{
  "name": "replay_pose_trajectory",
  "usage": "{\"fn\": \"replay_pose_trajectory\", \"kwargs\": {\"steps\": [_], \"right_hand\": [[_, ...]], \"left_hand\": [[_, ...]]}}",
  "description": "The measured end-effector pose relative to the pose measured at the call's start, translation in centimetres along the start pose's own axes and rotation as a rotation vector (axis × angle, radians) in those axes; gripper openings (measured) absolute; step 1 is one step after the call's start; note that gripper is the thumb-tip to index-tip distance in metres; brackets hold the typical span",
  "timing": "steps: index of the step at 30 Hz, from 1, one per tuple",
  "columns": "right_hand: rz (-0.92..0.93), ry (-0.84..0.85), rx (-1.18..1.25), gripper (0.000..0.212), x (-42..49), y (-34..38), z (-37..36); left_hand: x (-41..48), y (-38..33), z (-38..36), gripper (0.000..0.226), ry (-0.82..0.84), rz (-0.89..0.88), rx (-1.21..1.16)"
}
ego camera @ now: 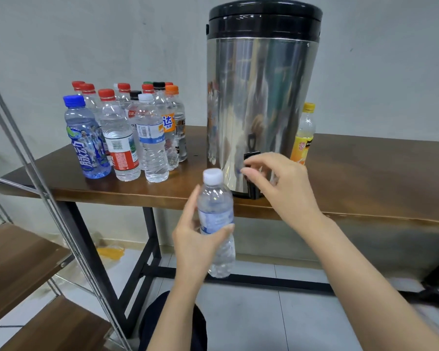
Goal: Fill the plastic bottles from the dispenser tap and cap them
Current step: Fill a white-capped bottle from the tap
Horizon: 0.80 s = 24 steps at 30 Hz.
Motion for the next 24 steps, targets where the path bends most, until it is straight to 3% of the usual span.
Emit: {"fn": "replay_pose_trajectory", "kwargs": {"steps": [3,10,24], "right_hand": [[0.085,-0.138,-0.138,0.017,-0.1,0.4,-0.1],[0.151,-0.164,-0.366,0.025,1.0,-0.4,-3.8],[0.148,-0.236,-0.394,0.023,0.8,-1.3,-5.6]], "left_hand": [[3.0,-2.0,2.5,0.096,-0.114,-0.055,-0.029],[11.4,-6.9,5.1,0.097,-0.208,-0.201,0.104],[18.0,-3.3,2.9,0.092,-0.224,-0.270,0.391]]}}
Point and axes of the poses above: each hand's wrist, its own x-axis towards the middle knuckle, its own z-axis out of the back of the hand, y = z × x, the point moved 9 cm from there along x, towards the middle knuckle, and after that the axes turned 2 degrees about x, right-handed, at the moved point
